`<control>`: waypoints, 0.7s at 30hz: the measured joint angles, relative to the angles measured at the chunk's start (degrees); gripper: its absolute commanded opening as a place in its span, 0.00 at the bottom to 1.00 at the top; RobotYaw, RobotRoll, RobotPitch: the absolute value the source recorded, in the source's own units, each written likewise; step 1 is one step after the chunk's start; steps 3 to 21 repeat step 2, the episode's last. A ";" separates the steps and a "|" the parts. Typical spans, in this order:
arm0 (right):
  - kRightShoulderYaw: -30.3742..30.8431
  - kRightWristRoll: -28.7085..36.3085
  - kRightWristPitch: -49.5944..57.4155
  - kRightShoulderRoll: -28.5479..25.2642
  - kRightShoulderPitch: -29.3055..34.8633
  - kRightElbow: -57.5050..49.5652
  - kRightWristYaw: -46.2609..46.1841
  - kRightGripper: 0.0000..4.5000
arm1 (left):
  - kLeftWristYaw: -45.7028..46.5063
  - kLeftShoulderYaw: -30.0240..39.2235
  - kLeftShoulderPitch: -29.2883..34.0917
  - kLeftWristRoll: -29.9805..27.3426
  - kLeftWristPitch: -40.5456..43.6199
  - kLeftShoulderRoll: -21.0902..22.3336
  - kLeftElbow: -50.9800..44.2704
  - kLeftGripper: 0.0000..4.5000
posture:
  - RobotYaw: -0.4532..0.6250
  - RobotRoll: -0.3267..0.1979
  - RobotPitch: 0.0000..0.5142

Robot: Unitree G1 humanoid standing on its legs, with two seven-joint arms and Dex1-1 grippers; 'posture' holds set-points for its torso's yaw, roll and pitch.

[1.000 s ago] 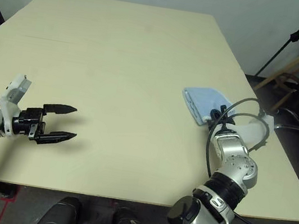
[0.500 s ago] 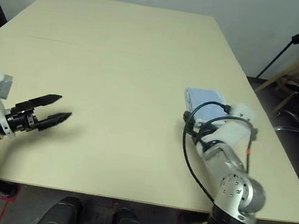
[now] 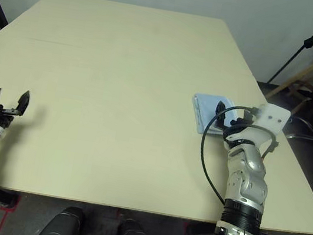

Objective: Fold the towel and set it aside.

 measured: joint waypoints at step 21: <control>-0.05 0.01 -0.93 0.09 -0.22 1.85 0.21 0.99 | 0.92 -0.07 -0.60 0.31 -1.90 -0.40 3.13 1.00 | 0.65 0.62 0.20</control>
